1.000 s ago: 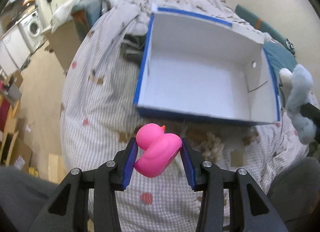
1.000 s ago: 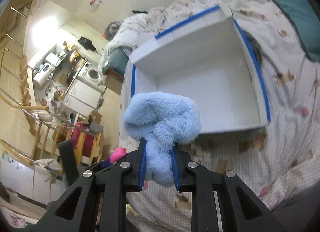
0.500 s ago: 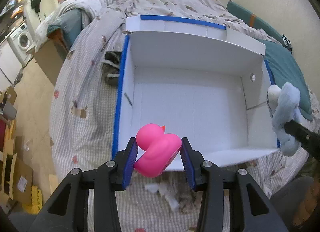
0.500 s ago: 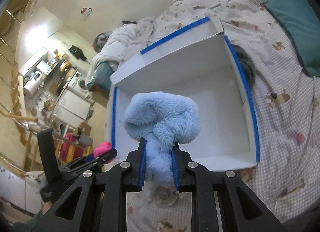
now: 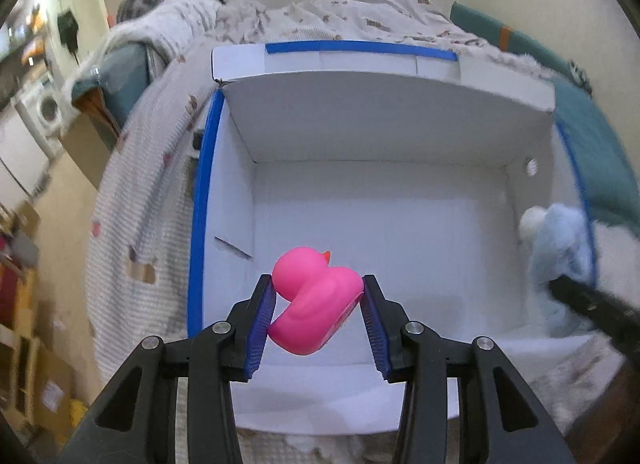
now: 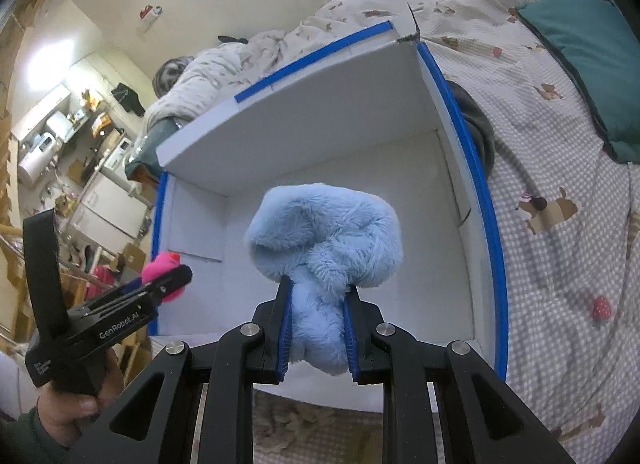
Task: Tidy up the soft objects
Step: 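Carry the pink duck and blue scrunchie over the open box with both tools, then open both tools to drop the duck and scrunchie into the box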
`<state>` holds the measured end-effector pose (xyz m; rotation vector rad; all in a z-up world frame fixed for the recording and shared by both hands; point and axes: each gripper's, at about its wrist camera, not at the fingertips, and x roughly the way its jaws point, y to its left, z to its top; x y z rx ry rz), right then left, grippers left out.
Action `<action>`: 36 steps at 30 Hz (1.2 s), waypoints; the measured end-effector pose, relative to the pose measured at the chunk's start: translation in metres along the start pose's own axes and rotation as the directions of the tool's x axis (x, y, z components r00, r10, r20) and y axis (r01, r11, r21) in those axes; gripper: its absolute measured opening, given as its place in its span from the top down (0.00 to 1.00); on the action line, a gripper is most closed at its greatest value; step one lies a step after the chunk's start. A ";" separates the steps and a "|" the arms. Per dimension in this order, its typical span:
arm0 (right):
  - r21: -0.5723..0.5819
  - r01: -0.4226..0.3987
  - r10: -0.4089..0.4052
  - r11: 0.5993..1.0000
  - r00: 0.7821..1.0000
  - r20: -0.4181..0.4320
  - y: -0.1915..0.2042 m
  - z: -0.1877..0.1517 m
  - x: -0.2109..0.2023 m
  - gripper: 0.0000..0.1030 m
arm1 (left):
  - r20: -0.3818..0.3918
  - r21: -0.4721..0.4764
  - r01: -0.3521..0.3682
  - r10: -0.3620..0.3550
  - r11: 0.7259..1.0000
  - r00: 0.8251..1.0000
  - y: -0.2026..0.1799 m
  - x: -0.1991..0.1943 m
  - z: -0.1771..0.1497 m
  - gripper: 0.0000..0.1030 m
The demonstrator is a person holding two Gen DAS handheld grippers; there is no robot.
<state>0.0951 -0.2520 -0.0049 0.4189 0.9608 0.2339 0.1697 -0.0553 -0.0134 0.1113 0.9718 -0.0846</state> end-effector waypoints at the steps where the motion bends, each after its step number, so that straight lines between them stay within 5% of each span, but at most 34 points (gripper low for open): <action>1: -0.016 0.007 -0.007 1.000 1.000 0.001 0.001 -0.001 0.001 0.77 | 0.005 0.009 -0.012 0.012 1.000 1.000 -0.001 0.002 -0.001 0.62; 36: -0.097 0.067 -0.071 0.993 0.997 -0.036 0.020 -0.012 0.036 0.70 | 0.004 -0.051 0.025 -0.025 0.998 1.000 0.008 0.012 -0.010 0.61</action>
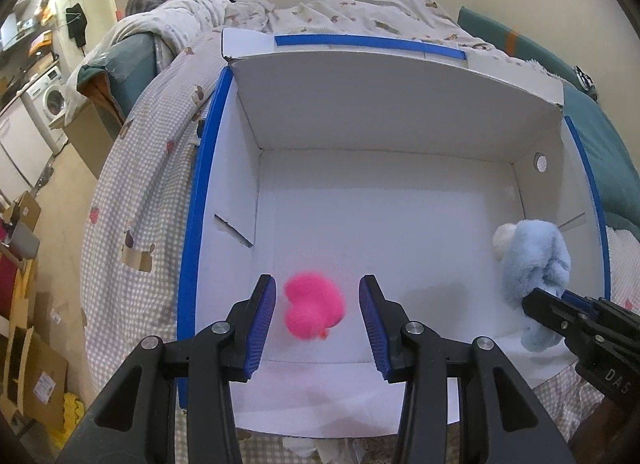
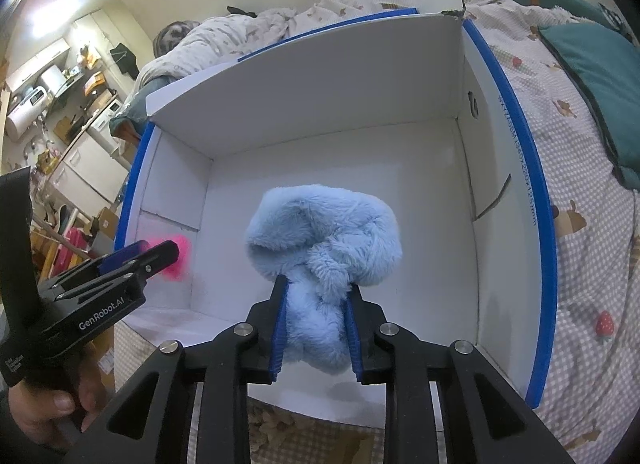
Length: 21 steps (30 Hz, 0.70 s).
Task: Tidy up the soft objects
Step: 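Open both tools to drop the duck and scrunchie into the box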
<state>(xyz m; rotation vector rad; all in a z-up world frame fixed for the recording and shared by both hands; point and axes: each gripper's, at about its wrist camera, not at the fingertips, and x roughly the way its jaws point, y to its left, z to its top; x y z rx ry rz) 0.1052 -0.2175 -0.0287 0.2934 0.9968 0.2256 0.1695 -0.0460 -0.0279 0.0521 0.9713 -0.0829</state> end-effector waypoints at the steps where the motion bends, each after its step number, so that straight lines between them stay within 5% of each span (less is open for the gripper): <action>1: 0.004 -0.002 0.002 1.000 1.000 0.001 -0.002 0.000 0.000 0.67 | 0.001 0.001 0.001 -0.001 1.000 1.000 -0.001 0.000 0.000 0.61; 2: 0.008 -0.002 0.002 1.000 1.000 0.002 -0.002 0.000 -0.001 0.64 | 0.001 0.003 0.002 -0.002 1.000 1.000 -0.001 -0.001 -0.001 0.61; 4: 0.022 -0.002 0.001 1.000 1.000 0.013 -0.005 0.000 -0.002 0.37 | -0.003 0.011 0.005 -0.005 1.000 1.000 -0.002 0.000 -0.001 0.60; 7: 0.039 -0.005 0.004 0.999 0.999 0.031 -0.008 0.001 -0.005 0.34 | -0.007 0.018 0.003 -0.003 1.000 1.000 -0.004 0.000 -0.002 0.53; 9: 0.051 0.002 -0.004 0.999 0.999 0.037 -0.009 0.001 -0.006 0.26 | -0.004 0.016 0.002 -0.002 1.000 1.000 -0.005 -0.002 -0.002 0.38; 21: 0.051 -0.004 0.003 0.999 1.000 0.028 -0.008 -0.001 -0.006 0.25 | -0.024 -0.003 0.011 -0.011 1.000 1.000 -0.004 -0.003 -0.002 0.33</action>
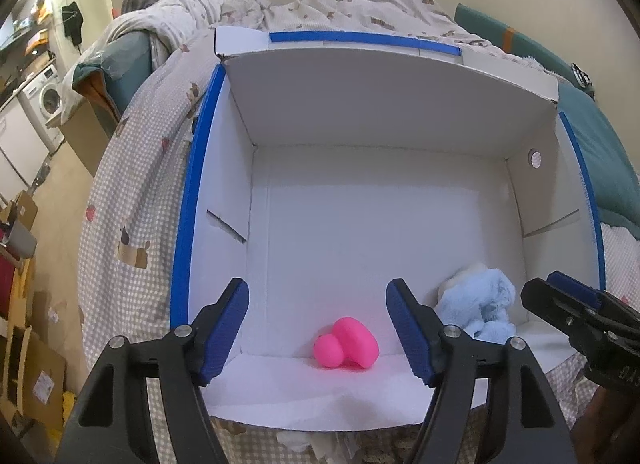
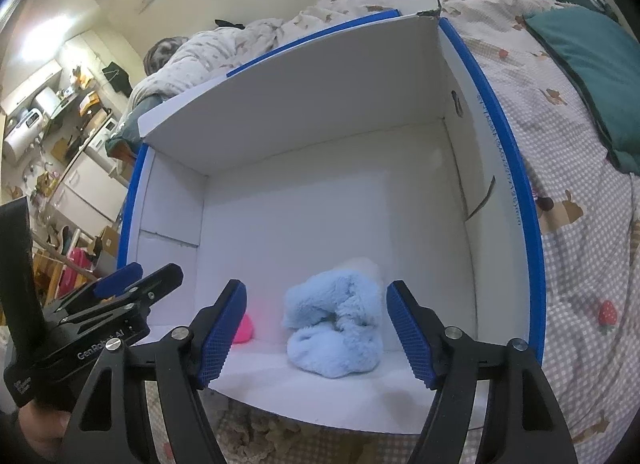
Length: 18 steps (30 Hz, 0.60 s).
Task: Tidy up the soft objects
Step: 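Open both tools to drop the duck and scrunchie into the box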
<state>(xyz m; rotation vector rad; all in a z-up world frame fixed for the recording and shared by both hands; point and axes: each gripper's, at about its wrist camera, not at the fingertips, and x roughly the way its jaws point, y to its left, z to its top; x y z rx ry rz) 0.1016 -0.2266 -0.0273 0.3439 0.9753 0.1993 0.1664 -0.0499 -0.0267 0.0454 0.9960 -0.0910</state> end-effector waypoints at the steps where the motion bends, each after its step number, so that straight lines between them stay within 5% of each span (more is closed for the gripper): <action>1: -0.002 0.002 -0.002 1.000 1.000 0.002 0.001 0.001 0.000 0.25 | -0.005 -0.006 0.005 -0.005 1.000 1.000 0.000 0.000 0.000 0.33; 18: -0.077 0.026 -0.018 0.997 0.994 0.107 0.013 -0.019 -0.050 0.25 | 0.103 -0.073 -0.016 0.023 0.997 0.994 0.035 -0.056 -0.020 0.33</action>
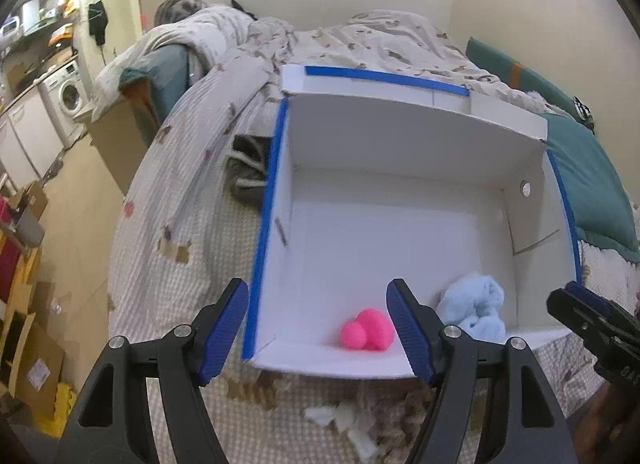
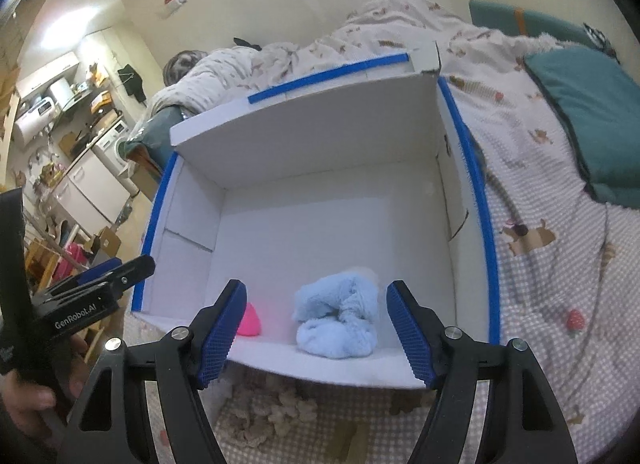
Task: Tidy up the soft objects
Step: 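Open both tools to drop the duck and scrunchie into the box, then withdraw both tools from the box back toward the remaining items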
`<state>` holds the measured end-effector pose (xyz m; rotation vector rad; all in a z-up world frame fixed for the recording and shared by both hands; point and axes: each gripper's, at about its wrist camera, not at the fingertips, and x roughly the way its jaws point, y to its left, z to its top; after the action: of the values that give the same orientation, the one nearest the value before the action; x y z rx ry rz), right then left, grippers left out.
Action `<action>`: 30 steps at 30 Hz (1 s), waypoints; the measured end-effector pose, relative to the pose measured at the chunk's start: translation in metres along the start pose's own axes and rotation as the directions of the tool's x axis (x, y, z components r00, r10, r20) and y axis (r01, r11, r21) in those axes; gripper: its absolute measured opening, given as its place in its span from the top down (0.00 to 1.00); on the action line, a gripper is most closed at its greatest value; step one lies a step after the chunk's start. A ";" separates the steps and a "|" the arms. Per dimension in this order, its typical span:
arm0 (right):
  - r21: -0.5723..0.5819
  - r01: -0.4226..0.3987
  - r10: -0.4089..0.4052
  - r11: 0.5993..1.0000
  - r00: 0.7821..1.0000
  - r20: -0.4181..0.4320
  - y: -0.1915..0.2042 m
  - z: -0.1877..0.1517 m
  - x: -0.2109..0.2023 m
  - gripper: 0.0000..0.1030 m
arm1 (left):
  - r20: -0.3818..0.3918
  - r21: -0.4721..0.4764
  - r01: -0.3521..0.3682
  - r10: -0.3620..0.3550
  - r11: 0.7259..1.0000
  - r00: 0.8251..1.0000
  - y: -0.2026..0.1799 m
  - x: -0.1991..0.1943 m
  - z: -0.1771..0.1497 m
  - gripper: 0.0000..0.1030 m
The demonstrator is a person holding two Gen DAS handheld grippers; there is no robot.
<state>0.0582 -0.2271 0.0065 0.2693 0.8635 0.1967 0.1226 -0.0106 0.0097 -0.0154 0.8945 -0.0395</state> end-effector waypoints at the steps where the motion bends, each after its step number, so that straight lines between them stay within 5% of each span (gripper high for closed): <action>1: 0.003 0.002 -0.002 1.000 1.000 -0.002 0.000 -0.003 -0.002 0.25 | 0.001 -0.009 -0.004 0.004 1.000 1.000 0.003 -0.003 -0.002 0.33; 15: 0.008 -0.001 0.001 1.000 0.999 -0.037 0.011 -0.051 -0.031 0.25 | 0.000 -0.049 -0.003 0.003 0.999 1.000 0.025 -0.044 -0.050 0.33; 23: 0.022 0.043 -0.041 0.999 0.996 -0.084 0.005 -0.071 -0.038 0.25 | -0.113 -0.038 -0.004 0.000 0.999 0.994 0.020 -0.041 -0.088 0.33; 30: 0.029 0.132 -0.123 0.991 0.970 -0.209 0.000 -0.093 -0.021 0.25 | -0.239 -0.137 -0.064 0.030 0.988 0.970 0.040 -0.023 -0.117 0.33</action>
<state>-0.0269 -0.2190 -0.0355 0.2348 1.0888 0.0872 0.0177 0.0302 -0.0471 -0.1264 1.1352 0.0694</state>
